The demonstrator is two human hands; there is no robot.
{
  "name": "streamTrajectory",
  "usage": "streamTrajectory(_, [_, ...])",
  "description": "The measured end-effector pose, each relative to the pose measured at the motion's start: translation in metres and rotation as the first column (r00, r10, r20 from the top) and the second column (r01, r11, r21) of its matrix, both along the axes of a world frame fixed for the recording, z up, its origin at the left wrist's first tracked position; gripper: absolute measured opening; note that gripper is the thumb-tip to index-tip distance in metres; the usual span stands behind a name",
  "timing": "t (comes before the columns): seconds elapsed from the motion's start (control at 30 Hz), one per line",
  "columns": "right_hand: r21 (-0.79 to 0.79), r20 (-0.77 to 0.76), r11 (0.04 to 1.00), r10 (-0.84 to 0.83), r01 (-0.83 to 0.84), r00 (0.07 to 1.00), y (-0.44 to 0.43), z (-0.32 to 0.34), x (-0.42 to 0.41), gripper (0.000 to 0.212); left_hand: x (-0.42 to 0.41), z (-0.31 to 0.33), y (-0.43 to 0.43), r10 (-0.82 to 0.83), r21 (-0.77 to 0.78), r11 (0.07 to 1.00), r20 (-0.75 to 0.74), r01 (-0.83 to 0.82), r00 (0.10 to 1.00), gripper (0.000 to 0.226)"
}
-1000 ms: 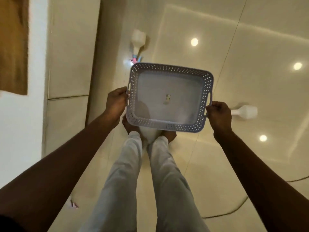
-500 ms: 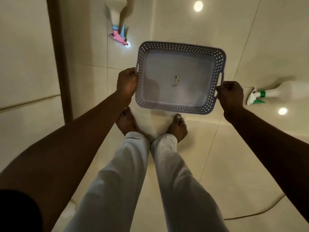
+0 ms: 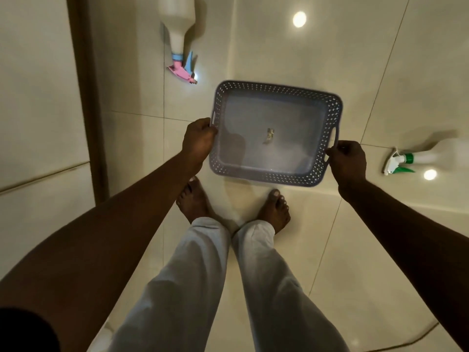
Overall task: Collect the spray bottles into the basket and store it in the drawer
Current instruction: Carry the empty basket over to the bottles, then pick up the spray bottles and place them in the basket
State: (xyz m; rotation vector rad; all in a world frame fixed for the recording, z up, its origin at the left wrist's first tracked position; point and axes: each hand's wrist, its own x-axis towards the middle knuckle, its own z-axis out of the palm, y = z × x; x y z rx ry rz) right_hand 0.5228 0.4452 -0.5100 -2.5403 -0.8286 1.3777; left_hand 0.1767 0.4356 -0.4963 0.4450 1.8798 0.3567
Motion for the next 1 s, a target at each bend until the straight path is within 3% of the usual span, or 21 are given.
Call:
streamTrajectory(0.17, [-0.037, 0.022, 0.999, 0.031, -0.030, 0.999, 0.001, 0.001, -0.001, 0.037, -0.001, -0.002, 0.003, -0.018, -0.036, 0.999, 0.015, 0.018, 1.000, 0.028])
streamTrajectory(0.3, [0.029, 0.180, 0.952, 0.296, -0.306, 0.938, 0.000, 0.016, -0.006, 0.052, -0.012, -0.002, 0.010, -0.023, -0.077, 0.997, -0.042, 0.020, 0.999, 0.056])
streamTrajectory(0.47, [0.213, 0.201, 0.738, 0.609, -0.641, 0.767, 0.027, 0.044, -0.044, 0.048, -0.046, 0.006, 0.031, 0.016, 0.007, 1.000, -0.129, -0.015, 0.992, 0.053])
streamTrajectory(0.63, [0.341, 0.205, 0.536, 0.759, -0.772, 0.618, 0.083, 0.058, -0.111, 0.049, -0.091, 0.001, 0.059, 0.034, 0.088, 0.996, -0.195, -0.017, 0.980, 0.052])
streamTrajectory(0.83, [0.498, 0.047, 0.522, 0.781, -0.692, 0.623, 0.149, 0.047, -0.216, 0.056, -0.134, -0.017, 0.115, 0.162, 0.203, 0.972, -0.203, -0.121, 0.966, 0.049])
streamTrajectory(1.0, [0.438, -0.044, 0.614, 0.744, -0.657, 0.666, 0.193, 0.017, -0.292, 0.069, -0.152, -0.032, 0.155, 0.172, 0.228, 0.962, -0.090, -0.148, 0.981, 0.055])
